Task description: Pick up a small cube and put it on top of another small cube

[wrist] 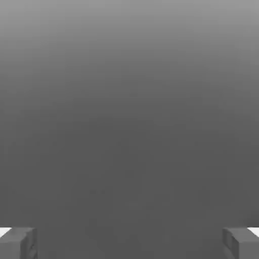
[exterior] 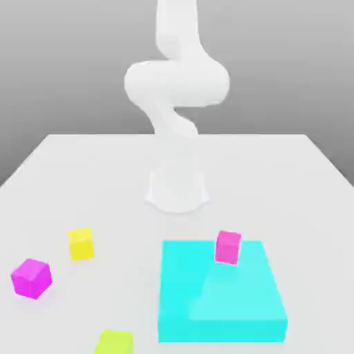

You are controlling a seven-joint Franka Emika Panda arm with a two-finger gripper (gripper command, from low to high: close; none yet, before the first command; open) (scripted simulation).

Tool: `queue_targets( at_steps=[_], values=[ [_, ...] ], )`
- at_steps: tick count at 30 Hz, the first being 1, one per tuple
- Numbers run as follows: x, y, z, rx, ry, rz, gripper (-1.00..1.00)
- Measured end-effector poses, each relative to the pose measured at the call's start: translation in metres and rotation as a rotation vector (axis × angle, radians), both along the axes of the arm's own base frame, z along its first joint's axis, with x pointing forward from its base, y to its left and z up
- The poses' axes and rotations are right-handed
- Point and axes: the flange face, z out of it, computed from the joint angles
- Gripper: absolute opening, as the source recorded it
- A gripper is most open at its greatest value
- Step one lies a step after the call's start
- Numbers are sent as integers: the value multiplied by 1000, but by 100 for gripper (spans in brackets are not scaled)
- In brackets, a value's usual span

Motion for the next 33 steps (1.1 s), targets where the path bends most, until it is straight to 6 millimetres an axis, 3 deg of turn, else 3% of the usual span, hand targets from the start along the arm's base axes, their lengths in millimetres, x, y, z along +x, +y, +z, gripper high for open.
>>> queue_targets(
  at_steps=[4,9,13,16,18,20,27,28,33],
  values=[
    [28,-57,-99,72,133,-206,0],
    [18,-126,-224,174,289,-469,0],
    [-25,-171,-326,273,414,-700,0],
    [-79,-192,-402,364,516,-896,0],
    [-121,-195,-447,429,582,-1026,0],
    [-136,-195,-470,452,605,-1075,0],
    [-141,-194,-526,456,613,-1090,0],
    [-142,-194,-531,457,613,-1090,-100],
    [-141,-194,-531,456,612,-1090,-100]
  ],
)
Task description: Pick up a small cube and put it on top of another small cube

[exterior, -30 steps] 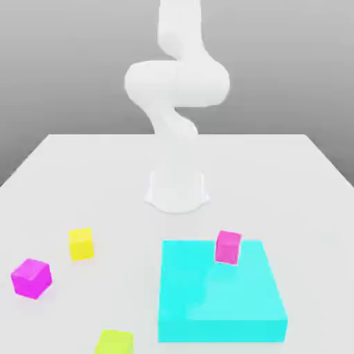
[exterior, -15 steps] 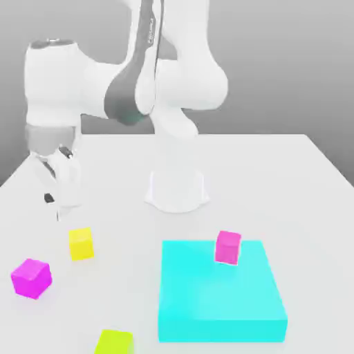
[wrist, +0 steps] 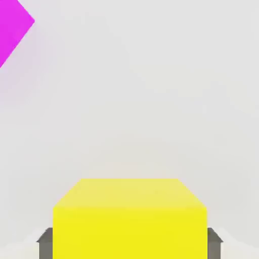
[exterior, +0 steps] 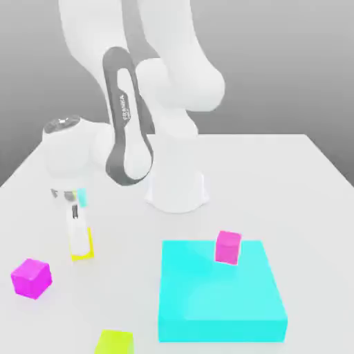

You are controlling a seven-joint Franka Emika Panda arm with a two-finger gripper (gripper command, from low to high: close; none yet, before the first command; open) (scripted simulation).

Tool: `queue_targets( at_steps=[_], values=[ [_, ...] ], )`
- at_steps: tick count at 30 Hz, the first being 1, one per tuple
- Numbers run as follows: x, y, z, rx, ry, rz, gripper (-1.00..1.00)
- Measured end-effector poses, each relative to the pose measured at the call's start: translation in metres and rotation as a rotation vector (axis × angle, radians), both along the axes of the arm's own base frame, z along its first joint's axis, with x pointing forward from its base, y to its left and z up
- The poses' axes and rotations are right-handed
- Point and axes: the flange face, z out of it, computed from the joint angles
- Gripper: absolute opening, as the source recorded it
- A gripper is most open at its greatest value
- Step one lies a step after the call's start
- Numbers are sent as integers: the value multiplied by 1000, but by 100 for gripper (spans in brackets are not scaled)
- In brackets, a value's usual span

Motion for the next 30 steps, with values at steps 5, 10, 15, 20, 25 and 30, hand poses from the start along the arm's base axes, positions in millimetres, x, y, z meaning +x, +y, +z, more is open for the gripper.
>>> queue_targets(
  at_steps=[5,10,15,20,25,30],
  values=[
    [1,-1,19,1,0,-1,-100],
    [0,-1,57,2,-1,-3,-100],
    [39,-26,81,4,-3,78,-100],
    [88,-57,105,4,-3,173,-100],
    [111,-72,84,2,-1,217,-100],
    [111,-72,61,2,-1,218,100]
  ],
)
